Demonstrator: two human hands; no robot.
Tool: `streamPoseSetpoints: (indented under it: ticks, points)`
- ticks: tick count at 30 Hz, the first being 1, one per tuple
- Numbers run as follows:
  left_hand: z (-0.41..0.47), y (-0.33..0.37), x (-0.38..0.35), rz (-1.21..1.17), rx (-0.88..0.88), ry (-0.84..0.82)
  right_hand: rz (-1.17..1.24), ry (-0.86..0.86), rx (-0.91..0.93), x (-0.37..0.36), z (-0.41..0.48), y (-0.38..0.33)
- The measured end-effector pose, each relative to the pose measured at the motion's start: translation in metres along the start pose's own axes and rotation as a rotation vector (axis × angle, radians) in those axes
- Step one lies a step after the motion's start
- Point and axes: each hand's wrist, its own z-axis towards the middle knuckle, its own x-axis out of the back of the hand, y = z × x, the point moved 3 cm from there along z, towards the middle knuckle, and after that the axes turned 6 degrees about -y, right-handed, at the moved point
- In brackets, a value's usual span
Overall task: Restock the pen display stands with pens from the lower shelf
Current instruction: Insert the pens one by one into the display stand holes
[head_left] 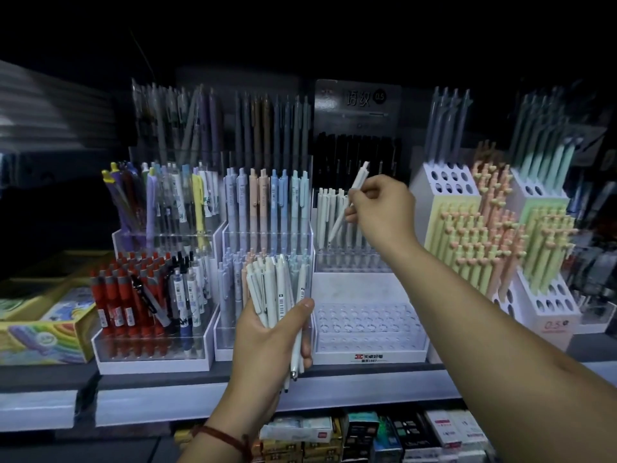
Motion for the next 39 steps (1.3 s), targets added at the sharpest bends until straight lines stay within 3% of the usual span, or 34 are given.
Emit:
streamPoseSetpoints:
  ticks: [6,14,20,22,25,28,34,36,39]
  points:
    - [-0.007,-0.001,0.006,0.014,0.01,0.003,-0.312,-0.148,0.051,-0.026,0.013,0.028]
    - [-0.01,0.002,0.017,0.032,0.021,0.008,-0.406,-0.269,0.009,-0.035,0.014,0.034]
    - [-0.006,0.004,0.016,0.034,0.006,0.022,-0.423,-0.154,0.03,-0.016,-0.026,0.013]
    - [-0.004,0.004,0.013,0.031,-0.005,0.022,-0.281,-0.328,-0.074,-0.013,-0.044,0.006]
    - [0.001,0.006,0.007,0.044,-0.029,0.025,0.018,-0.776,-0.375,-0.017,-0.073,-0.001]
    - [0.007,0.009,-0.001,0.074,-0.061,0.003,0.234,-0.916,-0.468,-0.02,-0.085,-0.005]
    - [0.013,0.013,-0.012,0.051,-0.059,-0.04,0.48,-0.717,-0.42,-0.01,-0.073,-0.007]
    - [0.012,0.011,-0.01,0.046,-0.049,-0.022,0.524,-0.498,-0.342,0.002,-0.056,-0.008]
    - [0.007,0.004,-0.006,0.085,-0.025,-0.013,0.366,-0.12,-0.18,0.023,-0.024,-0.006]
